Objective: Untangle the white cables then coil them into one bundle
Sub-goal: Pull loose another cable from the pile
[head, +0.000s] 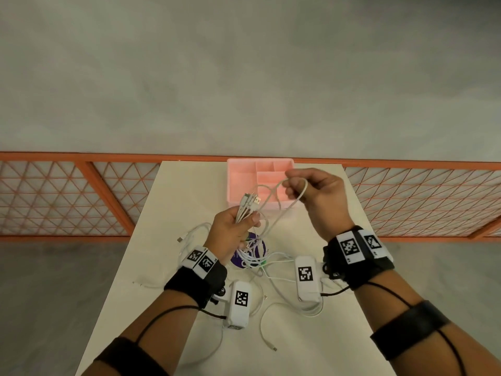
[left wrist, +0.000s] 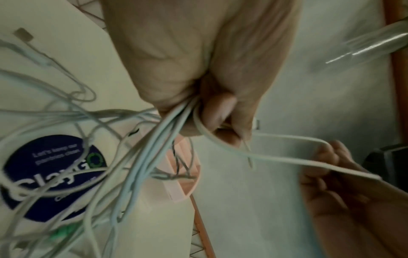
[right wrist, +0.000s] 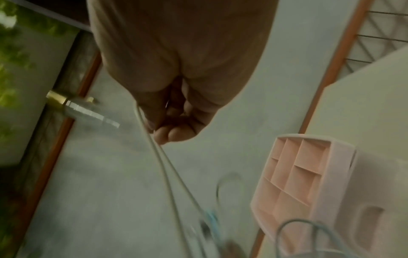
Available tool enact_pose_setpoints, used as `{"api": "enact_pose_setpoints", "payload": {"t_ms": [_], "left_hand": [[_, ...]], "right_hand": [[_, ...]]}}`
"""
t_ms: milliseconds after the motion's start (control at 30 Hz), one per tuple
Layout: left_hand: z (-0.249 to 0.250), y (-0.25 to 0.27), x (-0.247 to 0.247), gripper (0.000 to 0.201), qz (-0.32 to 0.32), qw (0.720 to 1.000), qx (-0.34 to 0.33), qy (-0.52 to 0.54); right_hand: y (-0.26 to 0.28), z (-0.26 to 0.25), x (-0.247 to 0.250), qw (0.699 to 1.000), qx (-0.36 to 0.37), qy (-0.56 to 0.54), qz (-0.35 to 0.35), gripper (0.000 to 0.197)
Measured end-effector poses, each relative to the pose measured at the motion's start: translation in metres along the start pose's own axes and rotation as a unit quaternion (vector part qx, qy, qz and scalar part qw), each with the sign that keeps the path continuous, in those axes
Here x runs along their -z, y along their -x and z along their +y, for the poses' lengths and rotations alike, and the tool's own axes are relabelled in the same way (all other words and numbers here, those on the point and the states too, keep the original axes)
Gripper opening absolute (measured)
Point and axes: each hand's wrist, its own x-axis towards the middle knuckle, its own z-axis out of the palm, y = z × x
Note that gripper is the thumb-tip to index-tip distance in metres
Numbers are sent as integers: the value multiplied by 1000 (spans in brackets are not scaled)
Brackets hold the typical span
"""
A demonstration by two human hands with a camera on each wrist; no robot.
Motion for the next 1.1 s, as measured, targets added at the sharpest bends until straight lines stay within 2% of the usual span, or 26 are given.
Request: {"api": "enact_pose_setpoints", "payload": {"t_ms": [100, 167, 200, 233, 300, 333, 367, 433, 467, 500, 533, 600, 633, 767, 833, 900, 967, 1033, 1100], "left_hand": [[-9, -3, 6, 6, 54, 998, 20, 3], [-13, -3, 9, 5, 89, 995, 29, 19], [-15, -3, 11, 5, 108, 993, 31, 26], [-16, -4, 14, 4, 121, 992, 28, 24], [-20, -6, 19, 5, 130, 991, 19, -15], [-22, -7, 20, 6, 129, 990, 13, -47], [-23, -7, 20, 6, 125, 989, 7, -79], [-26, -5, 14, 5, 107, 986, 1, -127], [-27, -4, 10, 5, 94, 986, -1, -139], [-27, -3, 7, 5, 82, 986, -1, -145], [-27, -3, 4, 5, 73, 987, 0, -145], [-27, -4, 2, 7, 65, 989, 7, -134], [-27, -4, 3, 7, 62, 990, 13, -124], [-25, 3, 11, 8, 43, 994, 30, -98], [-28, 2, 15, 16, 44, 993, 32, -100], [-32, -1, 20, 28, 48, 992, 35, -110], [-36, -1, 27, 25, 60, 986, 41, -148], [-41, 0, 36, 18, 70, 982, 51, -169], [-43, 0, 42, 15, 77, 983, 59, -159]], "right_hand": [[-2, 0, 12, 998, -12, -49, 29, 15], [1, 6, 24, 998, -59, 16, 10, 16], [2, 10, 33, 991, -90, 98, -6, 20], [1, 14, 42, 970, -124, 209, -29, 27], [-1, 18, 58, 878, -179, 436, -82, 40], [-3, 19, 60, 836, -177, 512, -91, 43], [-2, 18, 57, 816, -145, 554, -83, 43], [1, 15, 40, 823, -37, 561, -84, 31], [3, 15, 26, 826, -1, 551, -120, 23], [6, 18, 13, 813, 9, 553, -180, 21], [10, 24, 2, 788, -1, 566, -244, 24], [15, 41, -11, 741, -34, 594, -312, 27], [15, 47, -13, 741, -41, 594, -311, 25], [9, 42, -12, 797, -55, 539, -267, 15], [7, 34, -13, 854, -51, 471, -218, 12], [3, 21, -15, 915, -66, 373, -141, 14], [-5, 4, -10, 965, -77, 246, -40, 22], [-14, -17, 1, 989, -60, 125, 59, 25], [-22, -32, 14, 989, -34, 60, 134, 25]]}}
